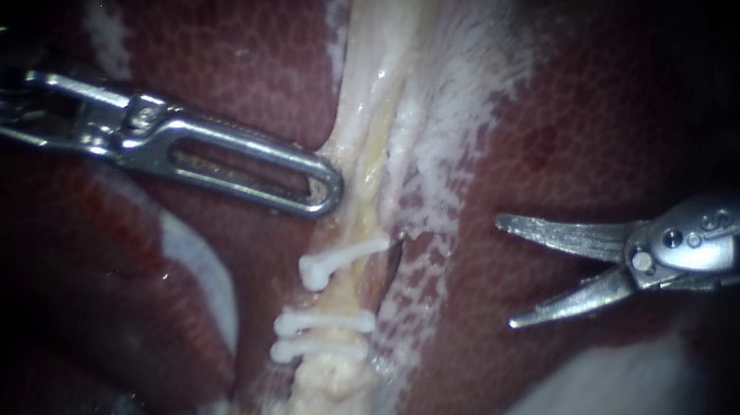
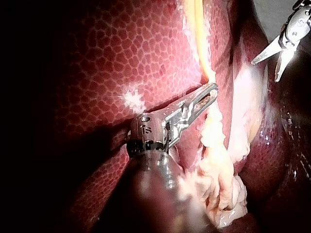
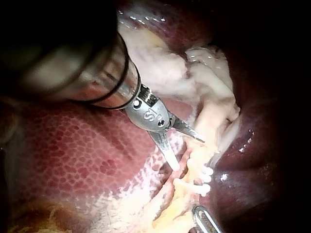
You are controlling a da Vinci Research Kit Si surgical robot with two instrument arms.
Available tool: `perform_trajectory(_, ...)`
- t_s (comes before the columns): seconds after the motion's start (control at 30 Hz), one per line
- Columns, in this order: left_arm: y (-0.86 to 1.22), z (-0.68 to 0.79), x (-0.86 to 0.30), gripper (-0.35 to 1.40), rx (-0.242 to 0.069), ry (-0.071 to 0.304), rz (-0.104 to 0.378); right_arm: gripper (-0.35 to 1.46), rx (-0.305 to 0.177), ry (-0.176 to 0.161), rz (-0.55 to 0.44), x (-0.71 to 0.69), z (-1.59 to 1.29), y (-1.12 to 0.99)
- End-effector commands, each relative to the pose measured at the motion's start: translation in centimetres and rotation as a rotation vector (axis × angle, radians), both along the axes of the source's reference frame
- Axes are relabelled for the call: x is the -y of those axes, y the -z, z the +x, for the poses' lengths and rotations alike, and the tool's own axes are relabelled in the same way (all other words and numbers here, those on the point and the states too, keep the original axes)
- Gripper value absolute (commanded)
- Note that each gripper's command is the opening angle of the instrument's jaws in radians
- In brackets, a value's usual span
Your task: Go to the cutting position left tube
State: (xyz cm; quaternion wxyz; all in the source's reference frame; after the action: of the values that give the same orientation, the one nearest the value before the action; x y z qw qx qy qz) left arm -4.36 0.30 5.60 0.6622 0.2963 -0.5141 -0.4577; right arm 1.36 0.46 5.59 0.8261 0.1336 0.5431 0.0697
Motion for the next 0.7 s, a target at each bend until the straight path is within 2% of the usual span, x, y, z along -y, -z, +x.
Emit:
perform_trajectory(0.03, 0.0, 0.0, 0.0, -0.35, -0.001, 0.0, 0.0, 1.4, 0.001, 0.0, 0.0, 0.0, 0.0, 0.0)
perform_trajectory(0.13, 0.0, 0.0, 0.0, -0.35, -0.001, 0.0, 0.0, 1.4, 0.003, -0.003, -0.001, 0.0, 0.01, 0.0)
perform_trajectory(0.27, 0.01, 0.0, 0.01, -0.35, -0.001, 0.0, 0.0, 1.4, -0.006, 0.01, 0.005, 0.01, 0.04, -0.01)
perform_trajectory(0.43, 0.03, 0.0, 0.01, -0.35, 0.0, 0.0, 0.001, 1.41, -0.007, 0.059, 0.066, 0.12, 0.09, -0.09)
perform_trajectory(0.6, 0.11, 0.04, 0.0, -0.35, 0.001, -0.001, 0.004, 1.41, -0.024, 0.127, 0.18, 0.36, 0.21, -0.25)
perform_trajectory(0.7, 0.18, 0.06, 0.0, -0.35, 0.003, -0.002, 0.006, 1.41, -0.012, 0.157, 0.225, 0.48, 0.3, -0.35)
